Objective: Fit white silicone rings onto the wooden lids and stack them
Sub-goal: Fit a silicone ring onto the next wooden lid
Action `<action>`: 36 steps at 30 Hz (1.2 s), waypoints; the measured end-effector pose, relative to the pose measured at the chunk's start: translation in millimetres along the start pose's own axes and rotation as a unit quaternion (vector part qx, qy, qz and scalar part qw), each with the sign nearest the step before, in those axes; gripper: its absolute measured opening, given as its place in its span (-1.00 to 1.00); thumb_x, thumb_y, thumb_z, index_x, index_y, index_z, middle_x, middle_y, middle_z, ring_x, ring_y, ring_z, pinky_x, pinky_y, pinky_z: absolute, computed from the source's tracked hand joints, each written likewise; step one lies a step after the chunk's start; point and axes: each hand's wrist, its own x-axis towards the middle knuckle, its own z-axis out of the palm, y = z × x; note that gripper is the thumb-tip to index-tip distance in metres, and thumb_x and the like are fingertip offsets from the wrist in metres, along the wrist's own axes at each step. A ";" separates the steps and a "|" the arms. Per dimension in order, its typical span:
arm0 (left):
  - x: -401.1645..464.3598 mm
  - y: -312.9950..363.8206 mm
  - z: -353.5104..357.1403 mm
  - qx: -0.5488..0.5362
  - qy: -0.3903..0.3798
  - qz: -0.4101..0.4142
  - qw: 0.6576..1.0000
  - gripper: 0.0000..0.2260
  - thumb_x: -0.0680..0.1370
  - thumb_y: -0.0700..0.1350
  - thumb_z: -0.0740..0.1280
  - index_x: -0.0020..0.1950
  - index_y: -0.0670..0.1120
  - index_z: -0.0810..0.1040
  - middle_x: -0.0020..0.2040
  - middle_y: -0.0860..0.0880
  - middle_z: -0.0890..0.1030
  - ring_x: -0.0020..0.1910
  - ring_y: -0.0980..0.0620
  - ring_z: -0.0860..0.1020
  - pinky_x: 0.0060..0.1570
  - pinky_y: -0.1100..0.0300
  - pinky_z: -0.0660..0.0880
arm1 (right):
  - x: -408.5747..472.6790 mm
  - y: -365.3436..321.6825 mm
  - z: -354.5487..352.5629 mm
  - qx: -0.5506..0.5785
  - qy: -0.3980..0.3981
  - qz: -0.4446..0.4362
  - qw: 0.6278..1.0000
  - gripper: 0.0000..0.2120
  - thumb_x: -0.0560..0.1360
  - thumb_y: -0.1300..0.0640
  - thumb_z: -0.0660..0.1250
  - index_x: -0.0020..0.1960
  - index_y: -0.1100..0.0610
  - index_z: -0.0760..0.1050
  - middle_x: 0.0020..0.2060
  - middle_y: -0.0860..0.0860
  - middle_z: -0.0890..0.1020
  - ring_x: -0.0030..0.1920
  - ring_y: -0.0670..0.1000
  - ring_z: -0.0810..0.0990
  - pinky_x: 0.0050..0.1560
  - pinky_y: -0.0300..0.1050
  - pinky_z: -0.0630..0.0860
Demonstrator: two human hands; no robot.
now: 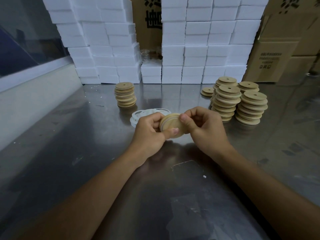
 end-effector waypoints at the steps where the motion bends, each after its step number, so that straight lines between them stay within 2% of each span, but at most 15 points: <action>1: 0.3 -0.3 -0.6 -0.012 0.002 -0.005 1.000 -0.78 0.39 -0.31 0.54 -0.02 -0.13 0.63 -0.17 0.01 0.72 -0.16 0.07 0.69 -0.15 0.25 0.60 | -0.4 0.5 -0.1 0.022 -0.002 0.009 1.000 -0.92 0.52 0.25 0.40 -0.16 0.19 0.58 -0.26 0.08 0.68 -0.23 0.01 0.67 -0.15 -0.02 0.66; 3: 1.1 -0.7 -2.0 -0.030 0.004 -0.012 0.999 -0.77 0.38 -0.32 0.53 -0.05 -0.08 0.63 -0.20 0.05 0.72 -0.18 0.10 0.68 -0.17 0.28 0.58 | -0.6 2.4 0.0 0.059 -0.006 0.028 0.998 -0.91 0.52 0.27 0.39 -0.12 0.30 0.58 -0.27 0.11 0.68 -0.26 -0.06 0.67 -0.18 -0.17 0.65; 7: 0.0 0.9 -0.9 -0.033 0.002 -0.019 0.999 -0.77 0.37 -0.33 0.54 -0.08 -0.08 0.63 -0.21 0.06 0.72 -0.19 0.10 0.68 -0.16 0.26 0.59 | 0.5 5.2 -1.1 0.066 -0.025 0.036 0.997 -0.91 0.54 0.30 0.35 -0.13 0.30 0.56 -0.31 0.09 0.65 -0.32 -0.12 0.63 -0.23 -0.28 0.59; 11: 0.4 3.5 -3.5 -0.076 0.018 -0.046 0.996 -0.79 0.40 -0.33 0.51 -0.06 -0.08 0.63 -0.18 -0.01 0.72 -0.15 0.05 0.68 -0.13 0.21 0.63 | -1.3 6.1 2.6 0.108 -0.012 0.050 0.993 -0.89 0.54 0.30 0.35 -0.07 0.38 0.56 -0.25 0.15 0.67 -0.26 -0.07 0.66 -0.18 -0.24 0.62; 16: -0.6 7.2 -2.8 -0.076 0.006 -0.064 0.995 -0.79 0.41 -0.32 0.50 0.01 -0.14 0.63 -0.09 -0.13 0.71 -0.10 -0.01 0.68 -0.08 0.15 0.63 | 0.8 8.5 -1.7 0.088 -0.030 0.065 0.994 -0.90 0.55 0.32 0.33 -0.11 0.36 0.55 -0.31 0.13 0.64 -0.32 -0.08 0.64 -0.16 -0.19 0.64; 20: 0.2 8.9 -3.2 -0.108 0.021 -0.079 0.991 -0.81 0.42 -0.32 0.49 -0.03 -0.12 0.62 -0.14 -0.09 0.71 -0.13 -0.02 0.68 -0.12 0.14 0.63 | -1.9 7.3 4.4 0.123 -0.014 0.073 0.990 -0.91 0.56 0.31 0.32 -0.06 0.36 0.54 -0.25 0.12 0.66 -0.26 -0.07 0.66 -0.17 -0.19 0.65; 25: -0.2 9.8 -3.5 -0.127 0.021 -0.096 0.987 -0.78 0.42 -0.31 0.49 0.04 -0.18 0.62 -0.03 -0.20 0.71 -0.02 -0.16 0.68 -0.01 0.02 0.63 | -2.7 6.1 6.4 0.147 -0.007 0.086 0.985 -0.89 0.55 0.30 0.34 -0.04 0.38 0.54 -0.21 0.18 0.68 -0.24 -0.03 0.68 -0.16 -0.17 0.65; 30: 0.5 9.0 -4.0 -0.128 0.018 -0.102 0.986 -0.75 0.42 -0.28 0.50 0.08 -0.20 0.61 -0.02 -0.18 0.71 0.01 -0.15 0.68 -0.02 0.06 0.64 | -3.1 7.4 6.5 0.153 -0.005 0.102 0.983 -0.82 0.55 0.26 0.34 -0.02 0.41 0.53 -0.17 0.23 0.68 -0.23 0.00 0.68 -0.18 -0.17 0.65; 36: 0.8 8.5 -4.7 -0.118 0.010 -0.099 0.988 -0.74 0.41 -0.27 0.51 0.09 -0.18 0.62 -0.01 -0.18 0.71 0.03 -0.17 0.67 0.03 0.02 0.63 | -1.7 8.2 2.6 0.152 -0.018 0.113 0.982 -0.82 0.56 0.26 0.34 -0.10 0.41 0.54 -0.25 0.21 0.65 -0.30 -0.02 0.64 -0.18 -0.19 0.61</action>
